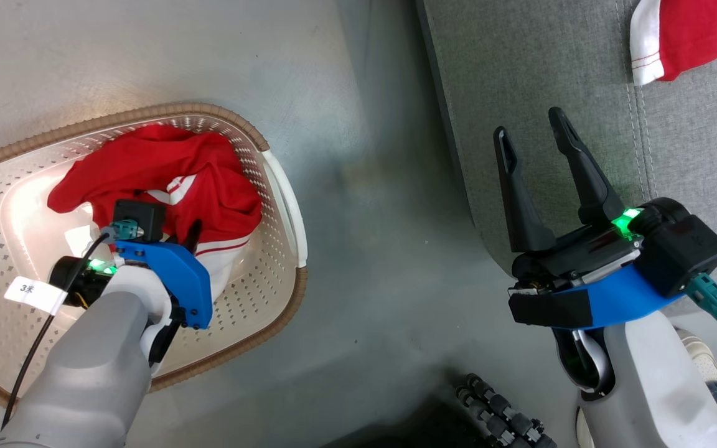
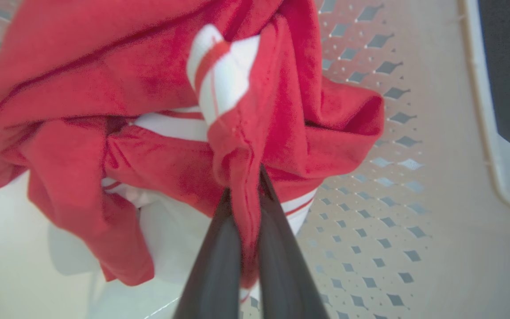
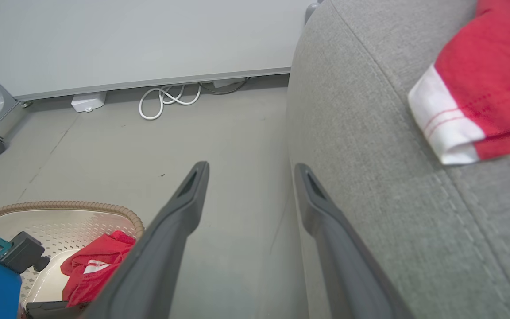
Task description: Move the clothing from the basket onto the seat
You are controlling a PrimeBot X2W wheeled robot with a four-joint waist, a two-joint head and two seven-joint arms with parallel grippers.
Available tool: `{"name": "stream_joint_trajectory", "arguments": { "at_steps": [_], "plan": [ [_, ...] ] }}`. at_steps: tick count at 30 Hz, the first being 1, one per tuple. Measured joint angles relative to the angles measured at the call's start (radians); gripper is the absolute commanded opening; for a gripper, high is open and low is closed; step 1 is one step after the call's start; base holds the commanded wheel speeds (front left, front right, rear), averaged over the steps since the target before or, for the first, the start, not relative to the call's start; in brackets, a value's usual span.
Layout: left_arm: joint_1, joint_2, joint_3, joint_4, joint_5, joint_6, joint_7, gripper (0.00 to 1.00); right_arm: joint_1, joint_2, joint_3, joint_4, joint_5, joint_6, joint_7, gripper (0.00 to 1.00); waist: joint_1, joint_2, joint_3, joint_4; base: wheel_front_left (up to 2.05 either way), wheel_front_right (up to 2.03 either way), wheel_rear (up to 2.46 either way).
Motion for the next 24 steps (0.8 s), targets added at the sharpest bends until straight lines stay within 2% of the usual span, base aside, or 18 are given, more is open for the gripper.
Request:
{"name": "stream_joint_trajectory", "arguments": {
  "at_steps": [13, 24],
  "plan": [
    [0.007, -0.021, -0.062, -0.002, -0.081, 0.000, -0.020, 0.00, 0.000, 0.000, 0.000, 0.024, -0.025, 0.000, 0.000, 1.00, 0.0000, 0.0000, -0.055, 0.027, 0.00, 0.00, 0.00],
    [0.084, -0.049, -0.131, -0.010, -0.138, 0.000, -0.069, 0.00, 0.009, 0.001, 0.008, 0.090, -0.069, 0.000, 0.008, 1.00, -0.0002, 0.0000, -0.230, 0.085, 0.00, 0.00, 0.00]
  ]
}}
